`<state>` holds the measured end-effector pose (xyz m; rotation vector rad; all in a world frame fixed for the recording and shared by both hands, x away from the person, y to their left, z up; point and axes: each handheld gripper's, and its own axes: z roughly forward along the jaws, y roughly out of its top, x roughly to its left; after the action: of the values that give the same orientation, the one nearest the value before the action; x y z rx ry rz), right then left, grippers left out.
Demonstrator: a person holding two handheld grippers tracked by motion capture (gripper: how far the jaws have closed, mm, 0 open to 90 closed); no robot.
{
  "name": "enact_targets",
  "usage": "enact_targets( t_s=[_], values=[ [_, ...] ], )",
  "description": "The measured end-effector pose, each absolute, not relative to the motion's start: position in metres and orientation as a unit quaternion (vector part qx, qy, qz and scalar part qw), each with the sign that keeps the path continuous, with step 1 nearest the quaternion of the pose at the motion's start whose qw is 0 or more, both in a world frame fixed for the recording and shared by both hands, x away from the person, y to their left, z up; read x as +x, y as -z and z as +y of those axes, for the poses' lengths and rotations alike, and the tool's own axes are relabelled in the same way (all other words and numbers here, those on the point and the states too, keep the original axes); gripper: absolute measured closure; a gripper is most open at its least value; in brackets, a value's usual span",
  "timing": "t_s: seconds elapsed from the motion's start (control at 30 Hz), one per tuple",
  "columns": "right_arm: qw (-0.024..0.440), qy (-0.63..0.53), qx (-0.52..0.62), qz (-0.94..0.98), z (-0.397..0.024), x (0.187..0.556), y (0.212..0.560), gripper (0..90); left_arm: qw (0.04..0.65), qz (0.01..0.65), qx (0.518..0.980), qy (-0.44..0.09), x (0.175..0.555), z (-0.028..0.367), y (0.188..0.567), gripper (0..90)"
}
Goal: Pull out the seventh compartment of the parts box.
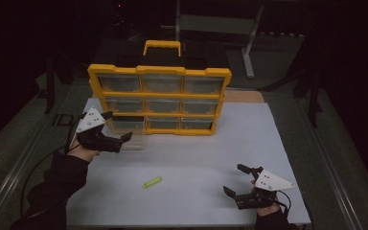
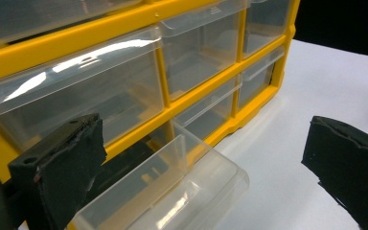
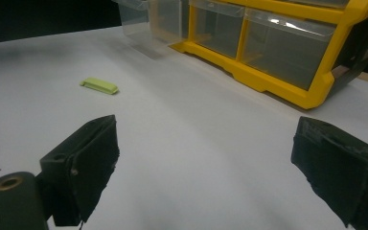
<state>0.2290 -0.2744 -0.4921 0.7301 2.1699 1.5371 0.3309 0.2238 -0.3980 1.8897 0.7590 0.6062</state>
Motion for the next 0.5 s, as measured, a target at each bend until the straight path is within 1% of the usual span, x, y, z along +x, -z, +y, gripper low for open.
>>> enact_targets(
  t_s=[0.23,0.5],
  values=[
    [0.191,-0.548,0.261,0.772,-0.275,0.229,0.492,9.0,0.501,0.329,0.759,-0.254,0.315,0.237,0.397,0.3],
    [0.189,-0.549,0.262,0.771,-0.275,0.230,0.492,9.0,0.506,0.347,0.748,-0.254,0.297,0.247,0.403,0.4]
  ],
)
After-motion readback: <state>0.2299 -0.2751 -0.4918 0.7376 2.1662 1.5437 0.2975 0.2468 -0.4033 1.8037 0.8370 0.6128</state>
